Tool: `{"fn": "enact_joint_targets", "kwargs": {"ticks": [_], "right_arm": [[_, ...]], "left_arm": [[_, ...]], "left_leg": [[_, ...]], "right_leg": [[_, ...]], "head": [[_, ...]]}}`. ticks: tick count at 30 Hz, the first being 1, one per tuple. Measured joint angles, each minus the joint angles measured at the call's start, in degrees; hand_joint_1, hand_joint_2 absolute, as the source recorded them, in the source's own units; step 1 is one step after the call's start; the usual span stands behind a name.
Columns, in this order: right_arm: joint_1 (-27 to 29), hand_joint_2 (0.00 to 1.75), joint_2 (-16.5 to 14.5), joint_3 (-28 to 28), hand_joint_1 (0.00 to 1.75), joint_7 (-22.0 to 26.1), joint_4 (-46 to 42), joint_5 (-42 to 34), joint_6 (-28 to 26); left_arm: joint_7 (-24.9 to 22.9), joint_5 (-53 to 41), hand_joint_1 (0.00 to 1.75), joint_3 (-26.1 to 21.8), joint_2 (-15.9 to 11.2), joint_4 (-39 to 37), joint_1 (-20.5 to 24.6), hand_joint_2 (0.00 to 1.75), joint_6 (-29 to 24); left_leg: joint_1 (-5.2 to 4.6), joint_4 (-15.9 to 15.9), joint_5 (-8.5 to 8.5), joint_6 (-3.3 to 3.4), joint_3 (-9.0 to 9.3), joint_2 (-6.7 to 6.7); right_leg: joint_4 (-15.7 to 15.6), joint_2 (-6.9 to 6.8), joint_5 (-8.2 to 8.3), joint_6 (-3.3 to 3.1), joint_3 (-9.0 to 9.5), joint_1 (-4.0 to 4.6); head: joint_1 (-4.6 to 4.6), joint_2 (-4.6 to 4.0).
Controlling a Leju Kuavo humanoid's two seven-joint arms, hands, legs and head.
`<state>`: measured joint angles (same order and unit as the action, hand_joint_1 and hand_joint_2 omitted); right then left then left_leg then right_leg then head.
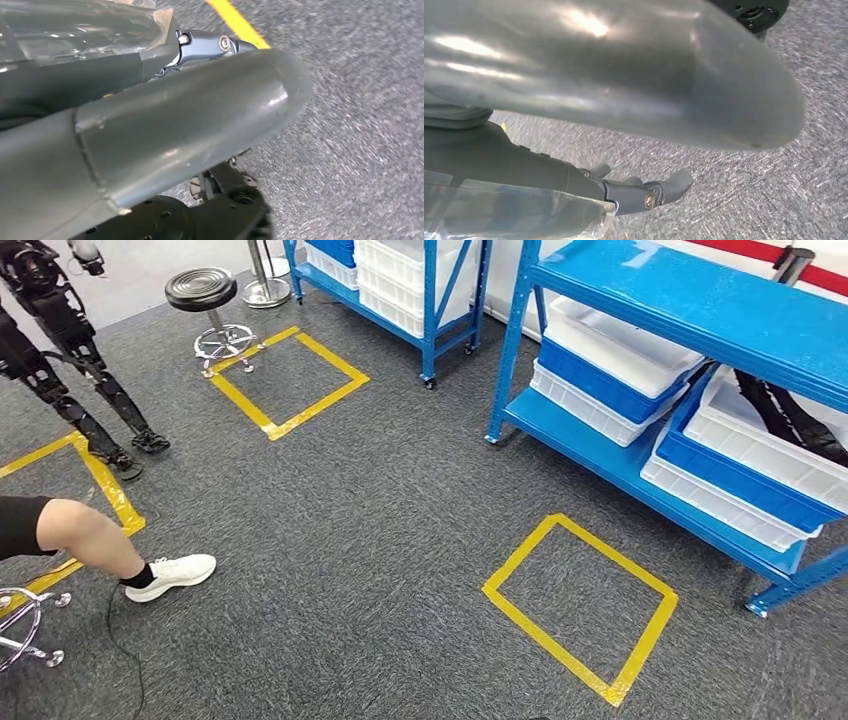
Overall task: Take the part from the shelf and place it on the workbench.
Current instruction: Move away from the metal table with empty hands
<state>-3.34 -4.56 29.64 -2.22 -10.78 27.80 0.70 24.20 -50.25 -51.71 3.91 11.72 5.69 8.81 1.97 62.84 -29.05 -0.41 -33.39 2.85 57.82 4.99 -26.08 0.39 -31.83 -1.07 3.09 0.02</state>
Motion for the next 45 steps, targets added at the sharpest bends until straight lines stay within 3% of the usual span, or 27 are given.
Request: {"fn": "enact_joint_targets", "kwargs": {"ticks": [2, 4, 6, 8, 9, 11, 12, 17, 19, 20, 21, 22, 23, 24, 25, 26, 27, 29, 31, 33, 35, 37, 39, 41, 42, 43, 45], "right_arm": [[0.0, 0.0, 0.0, 0.0, 0.0, 0.1, 0.0, 0.0, 0.0], [0.1, 0.0, 0.1, 0.0, 0.0, 0.2, 0.0, 0.1, 0.0], [0.2, 0.0, 0.3, 0.1, 0.0, 0.3, 0.0, 0.1, 0.0], [0.1, 0.0, 0.3, 0.2, 0.0, 0.2, 0.0, 0.1, 0.0], [0.0, 0.0, 0.2, 0.2, 0.0, 0.1, 0.0, 0.1, -0.1], [0.2, 0.0, 0.2, 0.4, 0.0, -0.2, 0.0, 0.1, -0.2], [0.3, 0.0, 0.2, 0.4, 0.0, -0.4, 0.0, 0.1, -0.2], [0.4, 0.0, 0.2, 0.5, 0.0, -0.6, 0.0, 0.0, -0.2], [0.4, 0.0, 0.2, 0.7, 0.0, -0.7, 0.0, 0.0, -0.3], [0.4, 0.0, 0.1, 0.9, 0.0, -0.8, 0.0, 0.0, -0.3], [0.4, 0.0, 0.0, 1.0, 0.0, -1.0, 0.0, 0.1, -0.4], [0.4, 0.0, -0.1, 1.1, 0.0, -1.2, 0.0, 0.3, -0.5], [0.3, 0.0, -0.2, 1.2, 0.0, -1.3, 0.0, 0.5, -0.6], [0.3, 0.0, -0.3, 1.2, 0.0, -1.4, 0.0, 0.7, -0.7], [0.2, 0.0, -0.4, 1.2, 0.0, -1.5, 0.0, 0.8, -0.7], [0.3, 0.0, -0.5, 1.2, 0.0, -1.6, 0.0, 0.9, -0.7], [0.3, 0.0, -0.5, 1.2, 0.0, -1.7, 0.0, 1.0, -0.7], [0.5, 0.0, -0.5, 1.2, 0.0, -1.9, 0.0, 1.0, -0.7], [0.4, 0.0, -0.6, 1.2, 0.0, -2.0, 0.0, 1.0, -0.7], [0.4, 0.0, -0.7, 1.2, 0.0, -2.0, 0.0, 1.0, -0.7], [0.5, 0.0, -0.7, 1.2, 0.0, -2.0, 0.0, 1.0, -0.7], [0.6, 0.0, -0.6, 1.2, 0.0, -2.0, 0.0, 1.0, -0.7], [0.4, 0.0, -0.7, 1.2, 0.0, -2.0, 0.0, 1.0, -0.7], [0.3, 0.0, -0.6, 1.2, 0.0, -2.0, 0.0, 1.0, -0.7], [0.4, 0.0, -0.6, 1.2, 0.0, -2.0, 0.0, 1.0, -0.7], [0.5, 0.0, -0.5, 1.3, 0.0, -2.0, 0.0, 1.0, -0.8], [0.5, 0.0, -0.4, 1.3, 0.0, -2.0, 0.0, 1.2, -0.8]], "left_arm": [[0.1, -0.1, 0.0, 0.0, 0.0, 0.0, 0.1, 0.0, -0.2], [0.2, -0.1, 0.0, 0.1, 0.2, 0.0, 0.2, 0.0, -0.5], [0.4, -0.2, 0.0, 0.1, 0.3, 0.0, 0.3, 0.0, -0.7], [0.5, -0.2, 0.0, 0.1, 0.4, 0.0, 0.2, 0.0, -1.2], [0.7, -0.2, 0.0, 0.1, 0.4, 0.0, 0.1, 0.0, -1.5], [1.0, -0.2, 0.0, 0.1, 0.4, 0.0, 0.0, 0.0, -2.1], [1.2, -0.2, 0.0, 0.1, 0.4, 0.0, 0.0, 0.0, -2.3], [1.3, -0.2, 0.0, 0.1, 0.5, 0.0, -0.1, 0.0, -2.5], [1.4, -0.2, 0.0, 0.1, 0.6, 0.0, -0.1, 0.0, -2.6], [1.6, -0.2, 0.0, 0.1, 0.6, 0.0, -0.1, 0.0, -2.7], [1.9, -0.2, 0.0, 0.1, 0.6, 0.0, -0.1, 0.0, -2.7], [2.1, -0.2, 0.0, 0.1, 0.5, 0.0, -0.2, 0.0, -2.7], [2.4, -0.2, 0.0, 0.1, 0.5, 0.0, -0.4, 0.0, -2.7], [2.6, -0.1, 0.0, 0.0, 0.4, 0.0, -0.6, 0.0, -2.8], [2.8, -0.1, 0.0, 0.0, 0.4, 0.0, -0.9, 0.0, -2.8], [2.9, -0.1, 0.0, 0.0, 0.3, 0.0, -1.1, 0.0, -2.9], [3.0, -0.1, 0.0, 0.0, 0.3, 0.0, -1.3, 0.0, -2.9], [3.2, -0.1, 0.0, 0.0, 0.2, 0.0, -1.3, 0.0, -3.0], [3.3, -0.1, 0.0, 0.0, 0.2, 0.0, -1.4, 0.0, -3.0], [3.4, 0.0, 0.0, 0.0, 0.1, 0.0, -1.3, 0.0, -3.0], [3.4, 0.0, 0.0, 0.0, 0.2, 0.0, -1.3, 0.0, -3.0], [3.4, 0.0, 0.0, 0.0, 0.2, 0.0, -1.2, 0.0, -3.0], [3.5, 0.0, 0.0, 0.0, 0.3, 0.0, -1.4, 0.0, -3.0], [3.5, 0.0, 0.0, -0.1, 0.2, 0.0, -1.5, 0.0, -3.0], [3.5, 0.0, 0.0, -0.1, 0.3, 0.0, -1.5, 0.0, -2.9], [3.5, 0.0, 0.0, -0.1, 0.3, 0.0, -1.5, 0.0, -2.9], [3.5, 0.0, 0.0, -0.1, 0.4, 0.0, -1.5, 0.0, -2.8]], "left_leg": [[-0.01, -3.4, 1.18, 0.26, 1.16, 1.5], [-0.37, -3.8, 1.41, 1.06, 1.17, 0.46], [-0.43, -4.6, 2.03, 2.17, 1.39, -0.85], [-0.51, -5.2, 2.4, 2.87, 1.47, -2.45], [-0.61, -5.2, 2.43, 2.99, 1.4, -3.32], [-0.77, -5.2, 2.4, 2.98, 1.27, -4.86], [-0.79, -5.1, 2.39, 2.97, 1.24, -5.35], [-0.79, -5.1, 2.38, 2.95, 1.24, -5.87], [-0.77, -5.1, 2.28, 2.69, 1.36, -6.67], [-0.86, -5.1, 2.07, 2.12, 1.74, -7.7], [-0.75, -4.6, 1.41, 1.29, 2.0, -7.81], [-0.67, -2.8, -0.13, 0.55, 1.6, -7.01], [-0.57, 0.2, -2.19, -0.08, 0.56, -5.82], [-0.38, 4.3, -4.46, -0.33, -1.28, -4.04], [-0.38, 8.4, -6.27, -0.27, -3.31, -3.15], [-0.39, 10.9, -6.84, -0.2, -4.66, -2.89], [-0.39, 11.4, -6.22, -0.05, -5.1, -2.76], [-0.38, 6.0, -2.31, 0.42, -2.91, -2.02], [-0.39, -1.3, 0.84, 0.9, 0.35, 0.24], [-0.66, -4.0, 1.4, 1.19, 1.53, 1.19], [-0.9, -4.5, 1.73, 1.73, 1.7, -0.09], [-0.85, -5.5, 2.28, 2.54, 2.07, -1.38], [-0.9, -5.9, 2.5, 2.95, 2.18, -2.94], [-0.98, -5.9, 2.45, 3.0, 2.04, -4.65], [-0.97, -5.9, 2.41, 2.95, 2.01, -5.43], [-0.91, -5.8, 2.35, 2.86, 2.03, -6.12], [-0.82, -5.8, 2.11, 2.42, 2.32, -7.42]], "right_leg": [[0.2, 1.16, 0.01, 0.65, -0.68, 0.22], [0.0, 2.11, 0.27, 1.57, -1.37, 0.26], [1.4, 0.42, -0.5, 1.94, -2.4, 0.3], [7.2, -2.86, -3.53, 1.47, -5.26, 0.34], [11.2, -3.78, -5.37, 1.29, -7.24, 0.3], [16.6, -4.28, -7.26, 1.58, -9.79, 0.12], [17.3, -4.34, -7.3, 1.86, -10.03, 0.04], [16.5, -4.41, -6.73, 2.26, -9.44, -0.08], [10.7, -5.63, -4.7, 2.98, -5.99, -0.31], [6.6, -6.53, -3.28, 2.85, -3.74, -0.24], [2.5, -7.05, -1.8, 2.39, -1.35, -0.37], [0.3, -7.14, -0.96, 1.45, -0.05, -0.36], [-0.1, -6.26, -0.58, 0.36, 0.08, -0.24], [-0.2, -5.27, -0.39, -0.22, 0.19, -0.28], [-0.1, -4.43, -0.31, -0.48, 0.09, -0.07], [-0.1, -3.62, -0.28, -0.54, 0.06, 0.11], [-0.1, -2.8, -0.27, -0.55, 0.09, 0.23], [0.0, -1.23, -0.27, -0.54, 0.26, 0.35], [0.0, 0.12, -0.26, -0.41, 0.25, 0.53], [0.0, 1.14, -0.14, 0.04, -0.16, 0.62], [0.0, 1.78, 0.02, 0.75, -0.73, 0.54], [1.8, -0.23, -1.0, 1.05, -1.83, 0.58], [8.0, -3.23, -4.29, 0.8, -4.95, 0.5], [15.2, -4.21, -7.22, 1.0, -8.53, 0.24], [16.3, -4.38, -7.4, 1.45, -9.02, 0.08], [15.0, -4.64, -6.63, 2.08, -8.22, -0.08], [7.0, -6.49, -3.7, 3.2, -3.79, -0.46]], "head": [[0.04, 0.0], [0.05, 0.0], [0.14, 0.0], [0.33, 0.0], [0.42, 0.0], [0.41, 0.0], [0.41, 0.0], [0.41, 0.0], [0.42, 0.0], [0.32, 0.0], [0.21, 0.0], [0.09, 0.0], [-0.02, 0.0], [-0.04, 0.0], [-0.04, 0.0], [-0.04, 0.0], [-0.04, 0.0], [-0.04, 0.0], [-0.02, 0.0], [-0.01, 0.0], [-0.01, 0.0], [0.09, 0.0], [0.26, 0.0], [0.33, 0.0], [0.33, 0.0], [0.34, 0.0], [0.34, 0.0]]}}
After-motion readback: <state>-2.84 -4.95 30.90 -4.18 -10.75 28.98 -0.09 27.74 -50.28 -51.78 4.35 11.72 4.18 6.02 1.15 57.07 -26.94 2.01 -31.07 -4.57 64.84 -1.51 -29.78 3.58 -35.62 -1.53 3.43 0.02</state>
